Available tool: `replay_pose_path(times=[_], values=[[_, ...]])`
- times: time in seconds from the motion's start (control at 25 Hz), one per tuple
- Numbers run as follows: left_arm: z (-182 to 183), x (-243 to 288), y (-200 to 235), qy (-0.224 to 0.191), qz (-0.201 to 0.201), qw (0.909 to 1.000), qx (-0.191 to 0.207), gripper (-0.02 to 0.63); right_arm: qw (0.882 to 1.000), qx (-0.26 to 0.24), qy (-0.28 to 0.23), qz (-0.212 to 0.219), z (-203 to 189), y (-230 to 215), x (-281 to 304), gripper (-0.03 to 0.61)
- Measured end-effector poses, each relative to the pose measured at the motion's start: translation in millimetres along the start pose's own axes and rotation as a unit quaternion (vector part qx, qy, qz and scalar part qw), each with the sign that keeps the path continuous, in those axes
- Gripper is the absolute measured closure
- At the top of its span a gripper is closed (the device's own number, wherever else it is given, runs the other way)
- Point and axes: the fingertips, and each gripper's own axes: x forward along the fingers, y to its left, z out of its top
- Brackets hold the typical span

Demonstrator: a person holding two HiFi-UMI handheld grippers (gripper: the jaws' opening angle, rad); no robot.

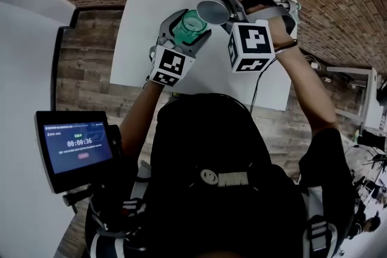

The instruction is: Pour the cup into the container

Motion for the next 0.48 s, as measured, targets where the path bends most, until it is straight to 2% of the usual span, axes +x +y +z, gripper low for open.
replay_pose_path(times=[0.2,0.48], values=[[2.3,11.4,-11.9,0.033,-0.034,0.9988,0.013,0.259,1.0,0.011,0.012,-0.004,-16.2,2.4,-5.3,0.31],[14.2,34.2,-32.0,0.089,-0.081,0.9908,0.062,0.261,0.999,0.034,0.034,-0.012,-49.5,6.3,-16.9,0.31]])
